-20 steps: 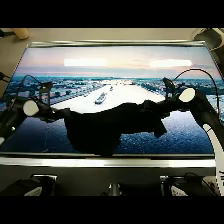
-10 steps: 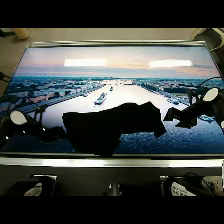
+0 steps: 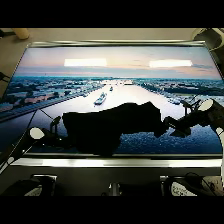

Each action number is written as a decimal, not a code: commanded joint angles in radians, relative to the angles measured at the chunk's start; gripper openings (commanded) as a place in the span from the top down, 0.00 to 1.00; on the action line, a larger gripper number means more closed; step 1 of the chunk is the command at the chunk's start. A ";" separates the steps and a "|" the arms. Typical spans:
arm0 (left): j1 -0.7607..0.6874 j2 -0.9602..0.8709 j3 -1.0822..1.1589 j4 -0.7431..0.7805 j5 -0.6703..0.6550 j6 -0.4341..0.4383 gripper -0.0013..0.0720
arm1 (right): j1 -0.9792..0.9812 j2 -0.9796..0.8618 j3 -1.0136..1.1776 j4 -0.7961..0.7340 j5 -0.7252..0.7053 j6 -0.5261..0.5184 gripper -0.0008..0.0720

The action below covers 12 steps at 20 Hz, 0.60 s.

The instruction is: Fold the shirts.

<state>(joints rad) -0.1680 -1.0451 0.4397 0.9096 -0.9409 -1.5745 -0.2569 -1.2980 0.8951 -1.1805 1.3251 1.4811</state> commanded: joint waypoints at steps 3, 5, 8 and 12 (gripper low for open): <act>-0.020 0.046 0.038 -0.019 0.014 0.053 0.94 | 0.109 -0.004 -0.074 0.029 -0.221 -0.020 0.02; -0.019 0.099 0.069 -0.010 0.014 0.053 0.94 | 0.181 -0.023 -0.074 0.014 -0.323 -0.020 0.08; -0.018 0.190 0.151 -0.002 0.014 0.057 0.94 | 0.215 -0.032 -0.051 0.011 -0.387 0.005 0.95; 0.027 0.336 0.516 0.170 0.016 0.072 0.94 | 0.204 0.125 0.210 -0.135 -0.265 -0.024 0.96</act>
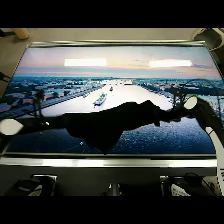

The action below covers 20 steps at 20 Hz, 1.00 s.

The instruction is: Fold the shirts.

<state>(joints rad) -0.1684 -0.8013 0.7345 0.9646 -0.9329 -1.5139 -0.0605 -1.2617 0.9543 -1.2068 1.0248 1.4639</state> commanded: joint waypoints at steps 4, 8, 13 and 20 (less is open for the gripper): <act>0.147 0.137 0.852 0.235 0.040 0.010 0.94 | 0.007 0.403 0.607 -0.254 -0.041 0.047 0.95; 0.244 0.143 1.193 0.267 0.057 -0.063 0.94 | 0.007 0.665 0.728 -0.256 -0.084 0.138 0.95; 0.250 0.148 1.220 0.324 0.038 -0.084 0.94 | 0.007 0.728 0.728 -0.267 0.000 0.149 0.95; 0.249 0.000 1.028 0.556 -0.354 -0.084 0.94 | 0.007 0.403 0.687 -0.313 0.438 0.164 0.95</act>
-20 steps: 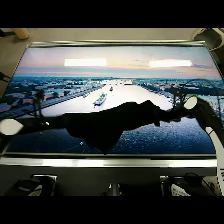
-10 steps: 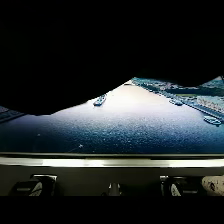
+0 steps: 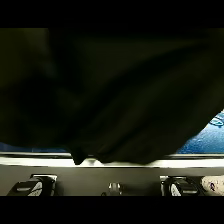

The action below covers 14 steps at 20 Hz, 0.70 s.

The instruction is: Fold the shirts.

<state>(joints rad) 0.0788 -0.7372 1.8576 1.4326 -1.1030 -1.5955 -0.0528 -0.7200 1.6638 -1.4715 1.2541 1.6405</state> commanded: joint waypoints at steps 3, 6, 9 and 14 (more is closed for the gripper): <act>0.001 -0.175 -0.386 0.040 -0.151 -0.002 0.94 | 0.000 -0.398 -0.114 -0.042 0.175 -0.045 0.95; 0.001 -0.320 -0.606 -0.002 0.032 -0.002 0.94 | 0.000 -0.645 -0.128 0.060 -0.017 -0.013 0.95; 0.001 -0.483 -0.645 -0.079 0.092 -0.004 0.94 | 0.000 -0.781 -0.128 0.222 -0.130 0.154 0.95; -0.001 -0.687 -0.645 -0.319 0.057 -0.078 0.77 | 0.031 -0.908 -0.128 0.316 -0.191 0.180 0.60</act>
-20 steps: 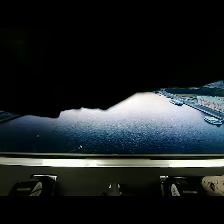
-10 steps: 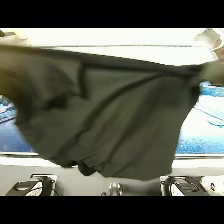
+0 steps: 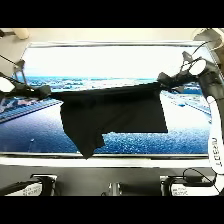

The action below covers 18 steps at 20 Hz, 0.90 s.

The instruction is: Fold the shirts.

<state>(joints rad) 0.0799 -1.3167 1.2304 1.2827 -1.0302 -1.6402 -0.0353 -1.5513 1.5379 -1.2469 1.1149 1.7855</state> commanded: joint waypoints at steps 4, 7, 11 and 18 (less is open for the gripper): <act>0.085 -0.106 -0.024 -0.172 -0.262 0.158 0.18 | -0.106 -0.027 0.024 0.016 0.158 -0.155 0.23; 0.151 -0.033 -0.189 -0.173 -0.323 0.213 0.54 | -0.268 -0.026 -0.043 0.013 0.379 -0.179 0.33; 0.150 0.020 -0.465 -0.263 -0.203 0.268 0.31 | -0.287 -0.025 -0.202 0.047 0.388 -0.255 0.38; 0.064 -0.001 -0.542 -0.360 0.005 0.221 0.44 | -0.284 -0.047 -0.284 0.072 0.319 -0.291 0.23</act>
<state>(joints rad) 0.1730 -1.3136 0.7151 0.9543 -1.1198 -1.3914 -0.3168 -1.5875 1.2835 -1.1782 1.4494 1.5223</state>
